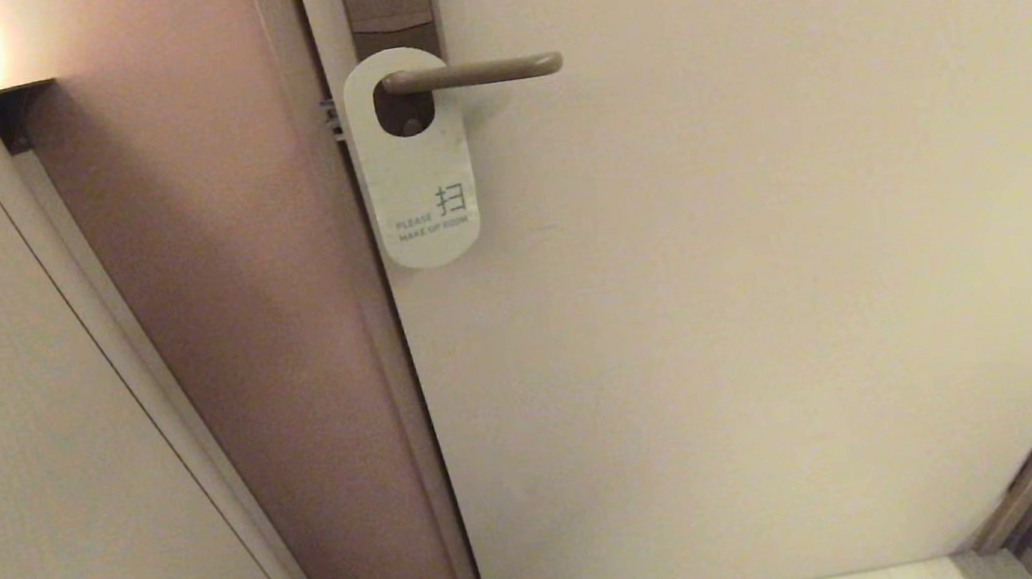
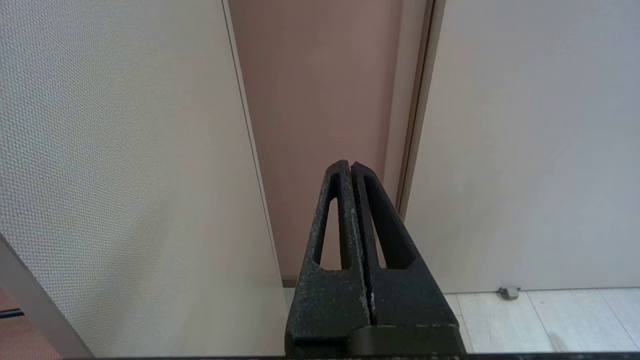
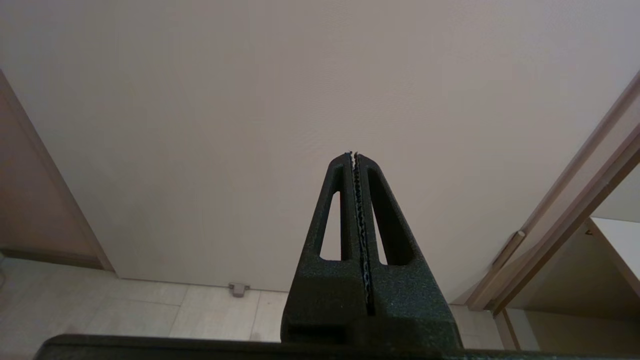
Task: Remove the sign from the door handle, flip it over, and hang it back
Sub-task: Take down the sign
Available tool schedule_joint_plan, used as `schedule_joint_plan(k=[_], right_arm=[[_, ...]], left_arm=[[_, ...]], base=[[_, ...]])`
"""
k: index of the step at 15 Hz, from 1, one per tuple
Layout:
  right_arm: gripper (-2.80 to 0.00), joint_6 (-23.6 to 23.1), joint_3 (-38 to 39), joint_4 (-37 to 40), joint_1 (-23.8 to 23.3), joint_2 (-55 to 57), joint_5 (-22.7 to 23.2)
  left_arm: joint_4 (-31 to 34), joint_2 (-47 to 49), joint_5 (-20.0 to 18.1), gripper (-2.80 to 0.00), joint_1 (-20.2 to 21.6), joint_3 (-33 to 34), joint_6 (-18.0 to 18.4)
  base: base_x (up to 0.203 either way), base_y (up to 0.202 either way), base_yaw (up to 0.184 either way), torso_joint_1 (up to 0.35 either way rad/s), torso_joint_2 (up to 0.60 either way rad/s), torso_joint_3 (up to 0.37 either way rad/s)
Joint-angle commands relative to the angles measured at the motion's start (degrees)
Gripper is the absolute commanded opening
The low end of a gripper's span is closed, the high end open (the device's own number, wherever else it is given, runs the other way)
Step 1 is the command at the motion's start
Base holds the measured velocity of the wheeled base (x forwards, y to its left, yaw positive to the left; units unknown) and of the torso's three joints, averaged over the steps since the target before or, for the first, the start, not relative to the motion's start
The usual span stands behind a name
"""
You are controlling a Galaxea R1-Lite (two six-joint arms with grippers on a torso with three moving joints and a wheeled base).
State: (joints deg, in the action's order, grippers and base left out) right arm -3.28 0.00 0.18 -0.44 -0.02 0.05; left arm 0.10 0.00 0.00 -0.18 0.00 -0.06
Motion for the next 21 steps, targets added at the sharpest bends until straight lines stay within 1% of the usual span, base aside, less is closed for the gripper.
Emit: schedule_joint_plan(k=[1,13,16,18,21], right_arm=[[-2.80,-0.1,0.0,0.0,0.0,0.0,0.0],[-2.80,-0.1,0.0,0.0,0.0,0.0,0.0],[-2.80,-0.1,0.0,0.0,0.0,0.0,0.0],[-2.80,-0.1,0.0,0.0,0.0,0.0,0.0],[-2.80,-0.1,0.0,0.0,0.0,0.0,0.0]], left_arm=[[0.0,0.0,0.0,-2.80,0.0,0.0,0.0],[0.0,0.0,-0.1,-2.80,0.0,0.0,0.1],[0.0,0.0,-0.2,-2.80,0.0,0.0,0.7],[-0.2,0.0,-0.5,-2.80,0.0,0.0,2.2],[-0.3,0.0,-0.6,-2.80,0.0,0.0,2.4]], base=[[0.000,0.000,0.000,0.000,0.00,0.000],[0.000,0.000,0.000,0.000,0.00,0.000],[0.000,0.000,0.000,0.000,0.00,0.000],[0.000,0.000,0.000,0.000,0.00,0.000],[0.000,0.000,0.000,0.000,0.00,0.000]])
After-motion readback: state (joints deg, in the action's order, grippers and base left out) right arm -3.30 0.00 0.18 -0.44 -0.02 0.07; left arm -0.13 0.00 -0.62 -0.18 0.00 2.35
